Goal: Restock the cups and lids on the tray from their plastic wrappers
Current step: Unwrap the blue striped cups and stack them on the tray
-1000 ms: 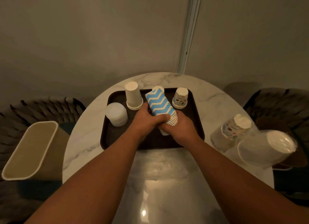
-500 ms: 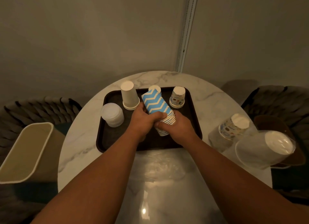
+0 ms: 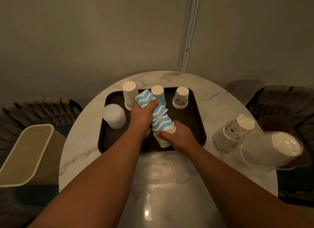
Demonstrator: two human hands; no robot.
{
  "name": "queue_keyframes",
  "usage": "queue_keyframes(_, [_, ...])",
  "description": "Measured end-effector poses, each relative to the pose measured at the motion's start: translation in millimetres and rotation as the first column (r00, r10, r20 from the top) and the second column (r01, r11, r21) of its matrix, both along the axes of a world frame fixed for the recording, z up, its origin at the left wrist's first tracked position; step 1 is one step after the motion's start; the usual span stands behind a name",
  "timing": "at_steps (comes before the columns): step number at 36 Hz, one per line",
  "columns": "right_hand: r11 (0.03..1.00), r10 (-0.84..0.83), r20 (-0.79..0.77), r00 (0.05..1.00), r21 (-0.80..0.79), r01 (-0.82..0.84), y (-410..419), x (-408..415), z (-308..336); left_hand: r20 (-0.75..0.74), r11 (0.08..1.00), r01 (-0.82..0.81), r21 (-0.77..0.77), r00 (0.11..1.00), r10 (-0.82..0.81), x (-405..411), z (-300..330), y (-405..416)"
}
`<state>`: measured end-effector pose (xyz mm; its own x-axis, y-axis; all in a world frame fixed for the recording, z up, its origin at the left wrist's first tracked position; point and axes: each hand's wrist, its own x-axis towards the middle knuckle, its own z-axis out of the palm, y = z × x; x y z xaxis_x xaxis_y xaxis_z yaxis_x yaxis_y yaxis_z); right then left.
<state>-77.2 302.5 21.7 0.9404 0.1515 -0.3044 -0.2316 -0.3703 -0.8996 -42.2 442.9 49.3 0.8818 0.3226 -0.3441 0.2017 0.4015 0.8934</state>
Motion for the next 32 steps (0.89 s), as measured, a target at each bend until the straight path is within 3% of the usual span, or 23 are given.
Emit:
queue_keyframes(5, [0.997, -0.054, 0.015, 0.998, 0.053, 0.053, 3, 6, -2, -0.004, 0.99, 0.124, 0.059, 0.992, -0.124, 0, 1, 0])
queue_keyframes(11, [0.993, -0.095, 0.048, 0.994, 0.078, 0.091, 4, 8, -7, -0.004, 0.982, 0.127, 0.14, 0.992, -0.128, 11, 8, 3])
queue_keyframes(18, [0.974, -0.222, 0.069, 0.973, 0.061, 0.218, -5, 15, -24, 0.184, 0.943, -0.046, 0.33, 0.983, -0.017, 54, 27, 21])
queue_keyframes(24, [0.954, -0.296, 0.092, 0.951, 0.078, 0.289, -8, 26, -28, 0.273, 0.754, -0.108, 0.647, 0.957, -0.097, 93, 32, 19])
queue_keyframes(28, [0.942, -0.321, 0.105, 0.941, 0.135, 0.306, -8, 32, -27, 0.137, 0.601, 0.017, 0.799, 0.968, -0.21, 102, 17, 14])
queue_keyframes(32, [0.932, -0.328, 0.113, 0.938, 0.203, 0.302, -8, 34, -26, -0.009, 0.496, 0.143, 0.857, 0.965, -0.263, 106, 3, 14])
